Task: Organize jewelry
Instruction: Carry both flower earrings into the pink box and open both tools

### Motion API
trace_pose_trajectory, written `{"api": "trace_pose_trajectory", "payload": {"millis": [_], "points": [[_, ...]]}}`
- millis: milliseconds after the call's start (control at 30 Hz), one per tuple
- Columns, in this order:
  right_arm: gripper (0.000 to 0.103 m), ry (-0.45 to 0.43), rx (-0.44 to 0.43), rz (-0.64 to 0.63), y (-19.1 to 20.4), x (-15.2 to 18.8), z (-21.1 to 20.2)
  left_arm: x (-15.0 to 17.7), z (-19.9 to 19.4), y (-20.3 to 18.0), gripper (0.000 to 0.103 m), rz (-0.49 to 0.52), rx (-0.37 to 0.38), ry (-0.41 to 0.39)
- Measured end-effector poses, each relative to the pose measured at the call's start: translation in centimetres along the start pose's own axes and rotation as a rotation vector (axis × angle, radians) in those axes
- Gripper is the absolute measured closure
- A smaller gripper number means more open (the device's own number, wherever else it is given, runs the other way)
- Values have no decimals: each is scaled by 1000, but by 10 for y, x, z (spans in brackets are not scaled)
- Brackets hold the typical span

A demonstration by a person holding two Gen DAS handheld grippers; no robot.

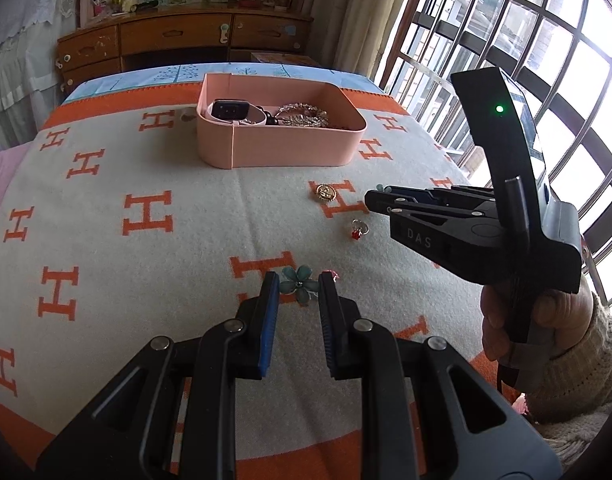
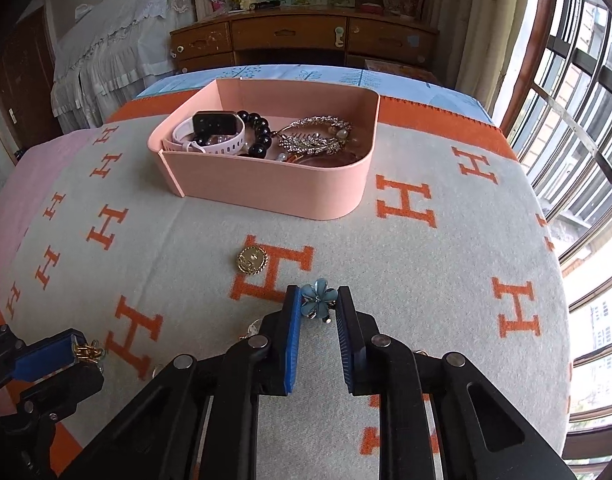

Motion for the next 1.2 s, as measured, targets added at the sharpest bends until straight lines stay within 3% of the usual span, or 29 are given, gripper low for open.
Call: {"api": "trace_pose_trajectory", "payload": {"millis": [233, 533, 667, 867, 1200], "points": [[86, -68, -55, 58, -22, -26, -52, -44, -23, 5, 86, 7, 5, 3], [86, -265, -104, 57, -36, -111, -157, -160, -74, -16, 86, 103, -7, -118], [86, -311, -121, 64, -37, -148, -179, -205, -74, -24, 86, 122, -29, -157], [86, -223, -147, 70, -32, -177, -144, -238, -23, -14, 86, 99, -52, -91], [86, 24, -141, 85, -23, -154, -22, -216, 74, 19, 83, 40, -66, 83]]}}
Point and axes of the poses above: each gripper's, at about its wrist camera, not at the fingertips, and z roughly the way its jaws point, y to its left, x to its underside, the point moved 3 cm from there along z, roughly the way its jaws point, and after that the axes turned 1 degree about -z, right-handed, at the moved point
